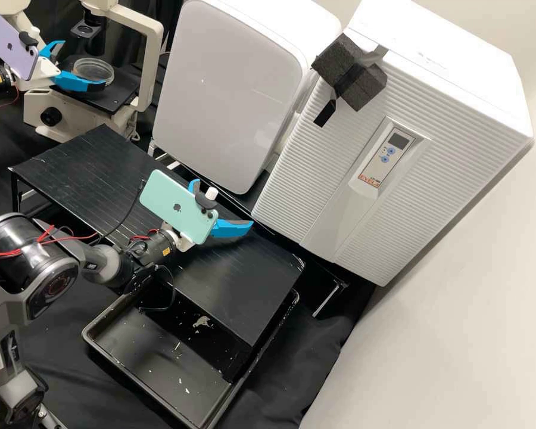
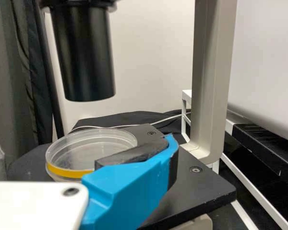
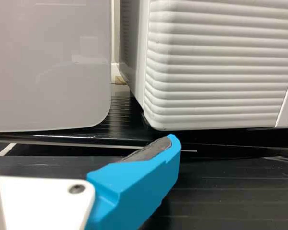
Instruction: Place the petri dish on the bench
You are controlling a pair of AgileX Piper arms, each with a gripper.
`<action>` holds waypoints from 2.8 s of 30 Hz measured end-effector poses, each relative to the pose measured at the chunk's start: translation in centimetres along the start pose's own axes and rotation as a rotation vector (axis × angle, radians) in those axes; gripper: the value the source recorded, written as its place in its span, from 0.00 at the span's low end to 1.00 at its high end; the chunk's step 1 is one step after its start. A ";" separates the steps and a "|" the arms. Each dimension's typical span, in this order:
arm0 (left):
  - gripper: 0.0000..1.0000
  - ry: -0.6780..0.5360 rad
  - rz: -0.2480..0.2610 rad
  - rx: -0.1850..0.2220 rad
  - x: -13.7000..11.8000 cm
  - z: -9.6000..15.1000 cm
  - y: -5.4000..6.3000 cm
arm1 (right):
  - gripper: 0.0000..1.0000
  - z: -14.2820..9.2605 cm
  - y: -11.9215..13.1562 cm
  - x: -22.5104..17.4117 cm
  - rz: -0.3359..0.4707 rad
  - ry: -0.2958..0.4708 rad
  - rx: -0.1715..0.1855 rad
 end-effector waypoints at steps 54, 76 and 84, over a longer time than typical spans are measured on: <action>0.00 0.011 -0.037 -0.054 2.6 -0.5 -1.9 | 1.00 0.0 0.0 0.0 0.000 0.000 0.000; 0.00 0.001 -0.025 -0.072 2.6 -0.6 -1.9 | 1.00 0.0 0.0 0.0 0.000 0.000 0.000; 0.00 -0.020 -0.027 -0.080 2.5 -0.6 -1.7 | 1.00 0.0 0.0 0.0 0.000 0.000 0.000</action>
